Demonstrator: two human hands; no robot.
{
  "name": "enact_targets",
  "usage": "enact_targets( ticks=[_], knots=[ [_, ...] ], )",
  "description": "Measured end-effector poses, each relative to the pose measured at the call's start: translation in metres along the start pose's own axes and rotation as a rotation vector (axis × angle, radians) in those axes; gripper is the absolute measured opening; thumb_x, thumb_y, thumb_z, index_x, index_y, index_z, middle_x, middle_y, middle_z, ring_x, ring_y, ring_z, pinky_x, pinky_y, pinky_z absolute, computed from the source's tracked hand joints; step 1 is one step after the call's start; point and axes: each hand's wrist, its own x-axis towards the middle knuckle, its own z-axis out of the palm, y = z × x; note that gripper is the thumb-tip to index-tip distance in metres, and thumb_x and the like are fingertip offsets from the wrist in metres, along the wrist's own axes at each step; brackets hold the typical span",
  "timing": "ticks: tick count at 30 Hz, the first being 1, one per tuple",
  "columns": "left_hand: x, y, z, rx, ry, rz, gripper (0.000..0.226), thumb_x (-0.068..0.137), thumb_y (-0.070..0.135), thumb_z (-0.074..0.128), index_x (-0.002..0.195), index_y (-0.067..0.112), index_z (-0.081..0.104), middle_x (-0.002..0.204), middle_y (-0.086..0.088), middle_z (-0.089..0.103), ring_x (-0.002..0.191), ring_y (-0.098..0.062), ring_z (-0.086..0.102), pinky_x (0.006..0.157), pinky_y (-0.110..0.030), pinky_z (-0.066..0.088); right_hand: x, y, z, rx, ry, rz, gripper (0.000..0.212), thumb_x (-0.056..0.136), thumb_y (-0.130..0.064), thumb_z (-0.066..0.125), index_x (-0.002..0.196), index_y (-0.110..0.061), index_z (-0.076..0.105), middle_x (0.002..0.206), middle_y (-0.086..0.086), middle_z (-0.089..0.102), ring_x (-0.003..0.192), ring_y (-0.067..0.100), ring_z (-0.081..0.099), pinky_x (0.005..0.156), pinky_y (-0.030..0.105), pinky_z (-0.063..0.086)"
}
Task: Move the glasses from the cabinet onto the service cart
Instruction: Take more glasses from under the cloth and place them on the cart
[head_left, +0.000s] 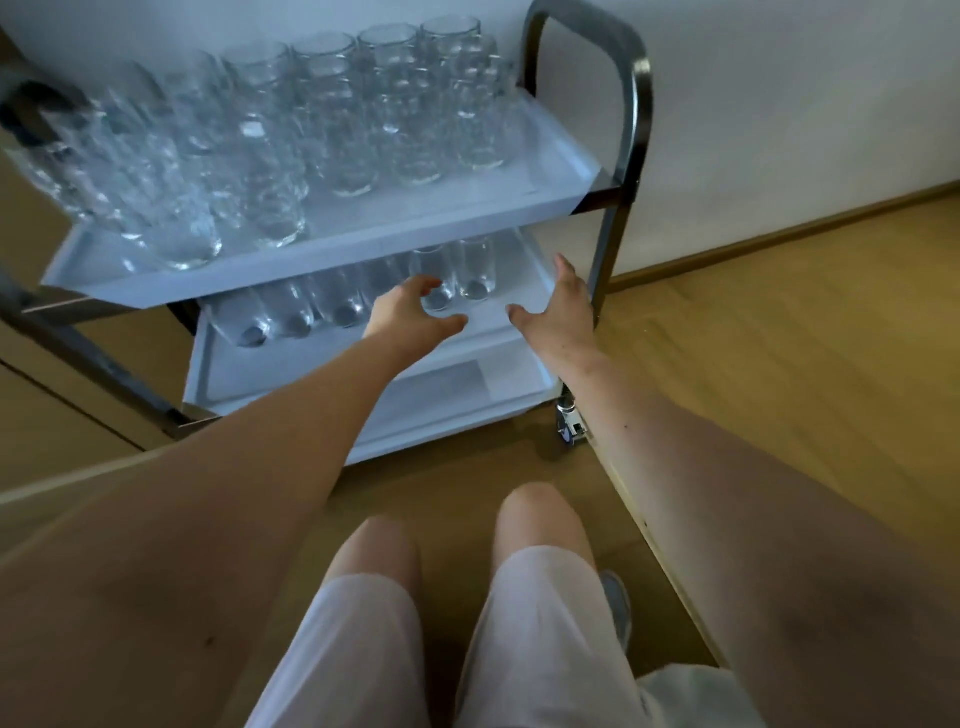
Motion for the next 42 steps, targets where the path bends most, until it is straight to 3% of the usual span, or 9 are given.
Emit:
enact_targets(
  ticks=[4,9,14,18,21,25,32,37,42],
  knots=[
    [0.043,0.029,0.032,0.023,-0.094,0.059,0.062,0.081,0.038,0.072,0.136,0.023,0.047,0.138,0.003,0.051,0.128,-0.017,0.046,0.093,-0.021,0.034,0.039,0.014,-0.013,0.025,0.041,0.086,0.077,0.087,-0.02,0.067,0.149,-0.017,0.021,0.15,0.007,0.031,0.137,0.022,0.033,0.108,0.031,0.032],
    [0.083,0.092,0.067,0.085,-0.343,0.058,0.063,0.08,0.041,0.072,0.135,0.024,0.047,0.139,0.002,0.049,0.126,-0.018,0.047,0.096,-0.024,0.037,0.073,0.021,-0.064,0.014,0.046,0.236,0.076,0.085,-0.02,0.069,0.148,-0.018,0.025,0.147,0.007,0.035,0.135,0.022,0.036,0.105,0.027,0.033],
    [0.121,0.236,0.076,0.024,-0.456,0.134,0.057,0.08,0.03,0.074,0.132,0.025,0.05,0.131,0.0,0.053,0.118,-0.017,0.052,0.092,-0.022,0.042,0.115,0.004,-0.196,0.007,0.2,0.333,0.078,0.085,-0.023,0.069,0.149,-0.016,0.025,0.15,0.012,0.031,0.139,0.025,0.032,0.113,0.033,0.029],
    [0.136,0.385,0.091,0.046,-0.551,0.254,0.059,0.079,0.032,0.074,0.133,0.023,0.05,0.135,-0.001,0.053,0.125,-0.021,0.048,0.107,-0.037,0.039,0.132,-0.008,-0.353,-0.019,0.305,0.38,0.078,0.086,-0.024,0.069,0.149,-0.013,0.024,0.149,0.011,0.032,0.138,0.024,0.033,0.11,0.028,0.029],
    [0.139,0.503,0.112,0.005,-0.551,0.383,0.058,0.079,0.032,0.075,0.131,0.022,0.053,0.134,0.001,0.055,0.123,-0.019,0.051,0.104,-0.03,0.04,0.131,-0.009,-0.476,-0.049,0.441,0.402,0.074,0.088,-0.02,0.066,0.149,-0.015,0.025,0.15,0.008,0.03,0.137,0.02,0.033,0.107,0.022,0.027],
    [0.115,0.662,0.159,-0.029,-0.626,0.651,0.057,0.08,0.035,0.074,0.132,0.022,0.052,0.135,0.002,0.054,0.123,-0.017,0.051,0.095,-0.025,0.038,0.11,0.003,-0.63,-0.098,0.674,0.417,0.07,0.089,-0.017,0.063,0.148,-0.016,0.025,0.15,0.006,0.028,0.136,0.021,0.033,0.103,0.022,0.028],
    [0.013,0.858,0.266,-0.103,-0.849,1.048,0.055,0.078,0.03,0.077,0.127,0.021,0.056,0.13,0.002,0.058,0.118,-0.019,0.054,0.092,-0.029,0.045,0.0,0.039,-0.785,-0.169,1.065,0.564,0.072,0.085,-0.012,0.064,0.147,-0.013,0.028,0.15,0.01,0.03,0.135,0.022,0.033,0.101,0.019,0.025],
    [-0.096,0.936,0.345,-0.128,-1.104,1.328,0.054,0.079,0.025,0.076,0.128,0.015,0.056,0.126,-0.001,0.06,0.117,-0.019,0.056,0.085,-0.02,0.039,-0.125,0.066,-0.854,-0.272,1.411,0.849,0.071,0.083,-0.013,0.066,0.145,-0.012,0.031,0.146,0.012,0.036,0.134,0.025,0.036,0.103,0.02,0.028],
    [-0.19,0.975,0.397,-0.101,-1.353,1.585,0.053,0.078,0.032,0.075,0.127,0.019,0.057,0.123,-0.002,0.062,0.113,-0.019,0.058,0.089,-0.024,0.043,-0.195,0.084,-0.878,-0.241,1.76,1.049,0.073,0.085,-0.017,0.066,0.147,-0.019,0.027,0.149,0.008,0.031,0.134,0.023,0.036,0.105,0.027,0.034]
  ],
)
